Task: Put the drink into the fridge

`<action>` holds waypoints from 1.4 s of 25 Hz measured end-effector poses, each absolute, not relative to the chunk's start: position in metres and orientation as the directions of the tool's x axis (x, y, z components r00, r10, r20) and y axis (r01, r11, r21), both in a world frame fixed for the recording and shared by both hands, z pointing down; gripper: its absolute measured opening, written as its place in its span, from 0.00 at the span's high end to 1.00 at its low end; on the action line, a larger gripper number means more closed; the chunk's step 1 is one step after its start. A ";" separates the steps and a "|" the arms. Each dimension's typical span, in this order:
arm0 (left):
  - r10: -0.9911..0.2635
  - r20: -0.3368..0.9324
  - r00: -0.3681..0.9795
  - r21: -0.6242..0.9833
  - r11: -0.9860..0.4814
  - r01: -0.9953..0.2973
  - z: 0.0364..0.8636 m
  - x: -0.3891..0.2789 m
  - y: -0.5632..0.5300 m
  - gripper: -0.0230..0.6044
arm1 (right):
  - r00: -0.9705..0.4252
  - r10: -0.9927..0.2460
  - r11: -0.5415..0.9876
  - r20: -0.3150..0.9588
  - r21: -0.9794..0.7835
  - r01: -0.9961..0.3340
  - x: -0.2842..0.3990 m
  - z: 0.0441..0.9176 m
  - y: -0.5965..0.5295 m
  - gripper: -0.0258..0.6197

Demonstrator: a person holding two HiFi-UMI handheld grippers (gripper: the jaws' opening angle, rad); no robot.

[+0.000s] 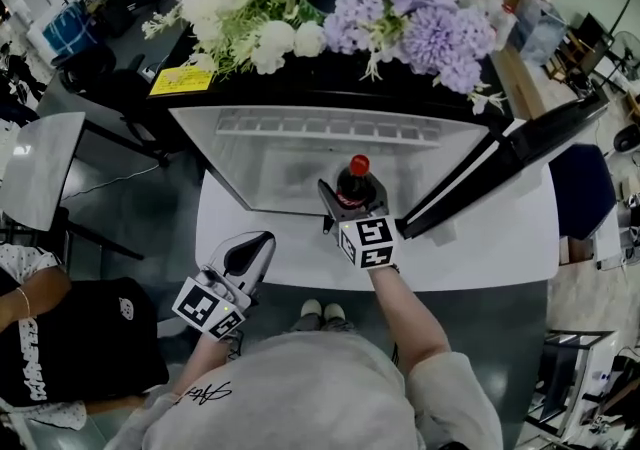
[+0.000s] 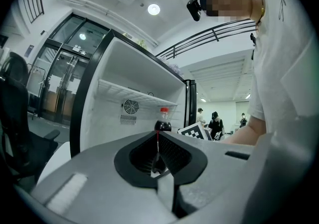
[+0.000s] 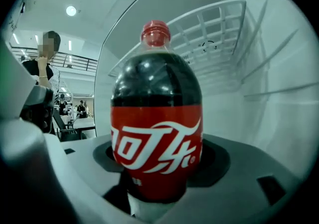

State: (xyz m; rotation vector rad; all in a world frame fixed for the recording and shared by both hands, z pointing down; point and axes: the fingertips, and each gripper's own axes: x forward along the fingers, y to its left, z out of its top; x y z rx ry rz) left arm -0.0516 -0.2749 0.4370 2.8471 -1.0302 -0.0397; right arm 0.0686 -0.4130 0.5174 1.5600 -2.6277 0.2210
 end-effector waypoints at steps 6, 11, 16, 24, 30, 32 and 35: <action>-0.660 0.031 0.751 0.129 -0.742 -0.658 0.445 -0.059 -0.274 0.95 | -0.468 -0.873 0.460 0.138 -0.091 -0.883 0.067 0.523 -0.434 0.48; -0.660 0.037 0.750 0.128 -0.741 -0.659 0.446 -0.059 -0.275 0.95 | -0.464 -0.873 0.456 0.147 -0.089 -0.886 0.063 0.529 -0.447 0.48; -0.665 0.041 0.745 0.134 -0.736 -0.664 0.448 -0.061 -0.275 0.95 | -0.466 -0.874 0.458 0.138 -0.085 -0.885 0.059 0.526 -0.462 0.48; -0.681 0.059 0.730 0.141 -0.718 -0.682 0.453 -0.068 -0.272 0.95 | -0.459 -0.877 0.455 0.140 -0.059 -0.888 0.058 0.525 -0.486 0.48; -0.690 0.067 0.721 0.142 -0.709 -0.691 0.455 -0.070 -0.271 0.95 | -0.444 -0.883 0.441 0.149 -0.056 -0.896 0.061 0.528 -0.502 0.48; -0.690 0.070 0.721 0.143 -0.708 -0.692 0.456 -0.070 -0.271 0.95 | -0.442 -0.885 0.439 0.150 -0.049 -0.897 0.061 0.528 -0.507 0.48; -0.689 0.075 0.721 0.144 -0.708 -0.691 0.457 -0.070 -0.270 0.95 | -0.435 -0.888 0.433 0.150 -0.046 -0.900 0.062 0.528 -0.513 0.48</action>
